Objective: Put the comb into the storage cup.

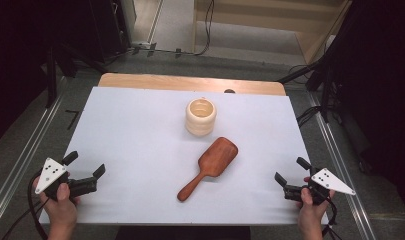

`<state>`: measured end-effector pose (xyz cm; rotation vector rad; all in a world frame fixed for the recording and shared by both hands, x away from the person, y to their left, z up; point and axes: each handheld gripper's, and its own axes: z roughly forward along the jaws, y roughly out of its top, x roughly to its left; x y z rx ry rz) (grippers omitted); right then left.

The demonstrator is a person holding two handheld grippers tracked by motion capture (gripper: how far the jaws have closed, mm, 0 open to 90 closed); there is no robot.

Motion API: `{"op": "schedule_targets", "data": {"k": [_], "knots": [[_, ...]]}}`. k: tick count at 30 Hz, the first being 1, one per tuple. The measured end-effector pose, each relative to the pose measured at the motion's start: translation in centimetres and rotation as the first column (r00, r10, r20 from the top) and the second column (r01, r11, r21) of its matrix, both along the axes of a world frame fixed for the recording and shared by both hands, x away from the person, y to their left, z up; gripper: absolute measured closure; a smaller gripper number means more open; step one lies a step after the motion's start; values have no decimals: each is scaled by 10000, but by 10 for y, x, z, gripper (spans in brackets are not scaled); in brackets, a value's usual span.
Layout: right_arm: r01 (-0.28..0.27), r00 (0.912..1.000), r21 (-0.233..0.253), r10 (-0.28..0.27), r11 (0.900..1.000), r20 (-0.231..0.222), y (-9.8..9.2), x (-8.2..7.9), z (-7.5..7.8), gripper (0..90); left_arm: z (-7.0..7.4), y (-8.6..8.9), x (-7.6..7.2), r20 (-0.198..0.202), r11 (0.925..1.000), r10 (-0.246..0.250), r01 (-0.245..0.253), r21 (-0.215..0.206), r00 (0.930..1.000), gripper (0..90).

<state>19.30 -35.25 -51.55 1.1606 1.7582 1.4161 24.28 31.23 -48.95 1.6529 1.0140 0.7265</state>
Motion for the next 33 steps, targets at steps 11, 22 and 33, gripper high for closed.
{"op": "schedule_targets", "data": {"k": [11,22,33], "knots": [[-193,9998,10,193,9998,9,1,2,-1,0,6,-13,1,40,9989,-185,183,420,9998,0],[-222,9997,-81,223,9997,67,3,2,-1,0,24,-41,0,70,9948,-606,598,821,9981,0],[-330,9994,92,329,9994,123,2,2,-2,0,43,-68,2,164,9896,-960,937,1087,9952,0]]}}
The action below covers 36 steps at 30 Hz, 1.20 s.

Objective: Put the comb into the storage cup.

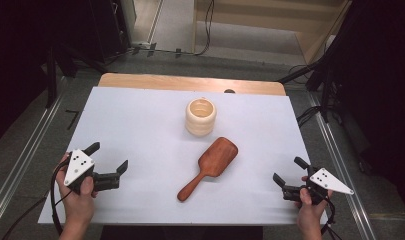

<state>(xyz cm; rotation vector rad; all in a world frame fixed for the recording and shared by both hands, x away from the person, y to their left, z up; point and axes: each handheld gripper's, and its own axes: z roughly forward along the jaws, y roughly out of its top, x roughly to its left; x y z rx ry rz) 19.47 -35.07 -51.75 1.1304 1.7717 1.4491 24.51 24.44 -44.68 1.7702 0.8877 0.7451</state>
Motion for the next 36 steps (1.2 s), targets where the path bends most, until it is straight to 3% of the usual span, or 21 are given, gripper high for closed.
{"op": "schedule_targets", "data": {"k": [12,15,36], "knots": [[-103,9999,54,103,9999,-4,1,0,0,0,11,-26,17,-293,9995,-287,290,127,9992,0],[-115,9999,136,115,9998,7,1,1,0,0,13,-35,20,-334,9983,-549,554,160,9979,0],[-238,9997,75,239,9997,-48,1,2,-1,0,19,-82,28,-402,9890,-1333,1355,594,9903,0]]}}
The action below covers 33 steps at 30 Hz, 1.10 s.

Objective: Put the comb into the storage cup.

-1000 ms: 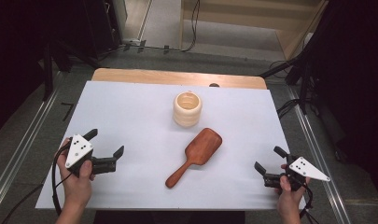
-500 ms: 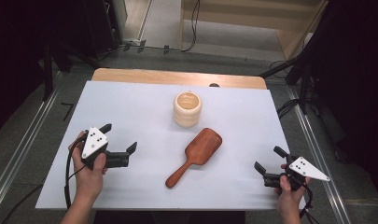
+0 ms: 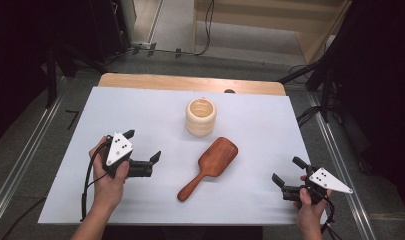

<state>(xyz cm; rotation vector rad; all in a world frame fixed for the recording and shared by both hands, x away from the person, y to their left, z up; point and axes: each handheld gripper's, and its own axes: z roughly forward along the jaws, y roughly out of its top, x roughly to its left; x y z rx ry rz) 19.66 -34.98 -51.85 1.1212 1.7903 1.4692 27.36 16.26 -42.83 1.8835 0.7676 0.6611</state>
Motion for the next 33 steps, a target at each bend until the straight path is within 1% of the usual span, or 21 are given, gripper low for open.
{"op": "schedule_targets", "data": {"k": [1,3,4,10,12,13,16,17,20,22,23,24,27,29,31,33], "knots": [[-6,10000,1,6,10000,-4,0,0,0,0,0,0,0,0,10000,0,0,0,10000,0],[-21,10000,-9,21,10000,7,0,0,0,0,0,-8,1,-42,9999,-131,131,-73,9999,0],[-21,10000,-9,21,10000,7,0,0,0,0,0,-8,1,-42,9999,-131,131,-73,9999,0],[-19,10000,-11,19,10000,8,0,0,0,0,-1,-22,2,-100,9997,-254,254,-58,9996,0],[-36,10000,-3,36,10000,-5,0,0,0,0,-2,-27,3,-180,9992,-383,381,-100,9991,1],[-36,10000,-3,36,10000,-5,0,0,0,0,-2,-27,3,-180,9992,-383,381,-100,9991,1],[-35,10000,9,35,10000,-7,0,1,0,0,-2,-32,3,-252,9991,-433,432,-43,9987,1],[-35,10000,7,35,10000,-17,0,1,0,0,-3,-35,2,-362,9987,-517,518,13,9980,1],[-32,10000,9,32,10000,-29,0,1,0,0,-4,-38,2,-458,9984,-565,568,48,9974,0],[-35,10000,-16,35,10000,-25,0,1,0,0,-5,-42,2,-602,9972,-735,742,91,9955,0],[-58,10000,-21,58,10000,-54,1,1,0,0,-5,-42,2,-602,9972,-735,742,91,9955,1],[-66,10000,-54,66,10000,-6,1,1,0,0,-6,-45,2,-727,9966,-798,811,149,9942,0],[-93,10000,-71,93,9999,-19,1,1,0,0,-7,-49,2,-824,9961,-851,868,171,9930,0],[-102,9999,-69,102,9999,-17,1,1,0,0,-9,-54,2,-959,9948,-948,979,277,9909,0],[-96,10000,-63,96,9999,-11,1,1,0,0,-9,-55,2,-999,9944,-969,1006,328,9903,0],[-88,10000,-79,88,9999,-10,1,1,0,0,-11,-60,1,-1129,9920,-1145,1197,402,9870,1]]}}
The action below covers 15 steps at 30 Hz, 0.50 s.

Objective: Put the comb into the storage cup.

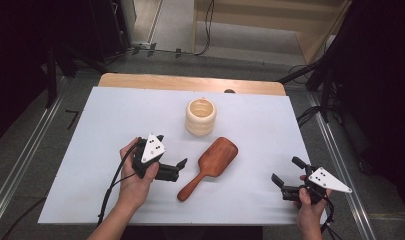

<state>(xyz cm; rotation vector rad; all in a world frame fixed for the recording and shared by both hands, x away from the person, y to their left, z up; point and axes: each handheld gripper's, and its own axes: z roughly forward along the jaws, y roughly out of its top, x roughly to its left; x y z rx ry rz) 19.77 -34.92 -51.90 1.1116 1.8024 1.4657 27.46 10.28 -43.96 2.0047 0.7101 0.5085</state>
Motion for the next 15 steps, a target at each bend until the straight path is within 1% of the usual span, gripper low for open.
{"op": "schedule_targets", "data": {"k": [1,2,3,4,6,7,8,14,15], "knots": [[0,10000,0,0,10000,0,0,0,0,0,-1,-2,0,-73,10000,-32,33,34,10000,1],[-2,10000,3,2,10000,-7,0,0,0,0,-2,-4,0,-171,9999,-56,59,161,9998,1],[-6,10000,-9,6,10000,-4,0,0,0,0,-6,-9,0,-452,9995,-53,68,322,9990,1],[-6,10000,-9,6,10000,-4,0,0,0,0,-6,-9,0,-452,9995,-53,68,322,9990,1],[-13,10000,-16,13,10000,-27,0,0,0,0,-10,-14,1,-846,9984,-60,107,555,9964,1],[-13,10000,-16,13,10000,-27,0,0,0,0,-11,-15,2,-962,9977,-78,142,664,9953,1],[-17,10000,-14,17,10000,-29,0,0,0,0,-13,-18,2,-1093,9958,-61,160,897,9940,1],[-25,10000,-31,25,10000,-56,1,0,0,0,-21,-32,1,-1589,9873,-186,433,1531,9871,1],[-36,10000,-63,35,10000,-59,1,0,0,0,-23,-35,1,-1855,9889,-340,599,1360,9821,1]]}}
